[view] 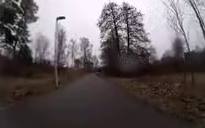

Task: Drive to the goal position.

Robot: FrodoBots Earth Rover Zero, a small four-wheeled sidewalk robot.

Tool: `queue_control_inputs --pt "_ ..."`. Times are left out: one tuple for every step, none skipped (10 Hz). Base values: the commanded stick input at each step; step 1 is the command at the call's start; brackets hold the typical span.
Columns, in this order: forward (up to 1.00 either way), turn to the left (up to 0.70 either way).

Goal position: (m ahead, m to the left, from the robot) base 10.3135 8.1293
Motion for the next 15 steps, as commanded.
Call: queue_control_inputs --pt "0.70 0.00" --pt "0.70 0.00" --pt "0.70 0.00" --pt "0.70 0.00" --pt "0.70 0.00" --pt "0.70 0.00" --pt "0.70 0.00" --pt "0.70 0.00" --pt "0.70 0.00" --pt "0.70 0.03" --pt "0.70 0.06" --pt "0.70 0.09" --pt "0.70 0.13" --pt "0.70 0.20" --pt "0.70 0.27"
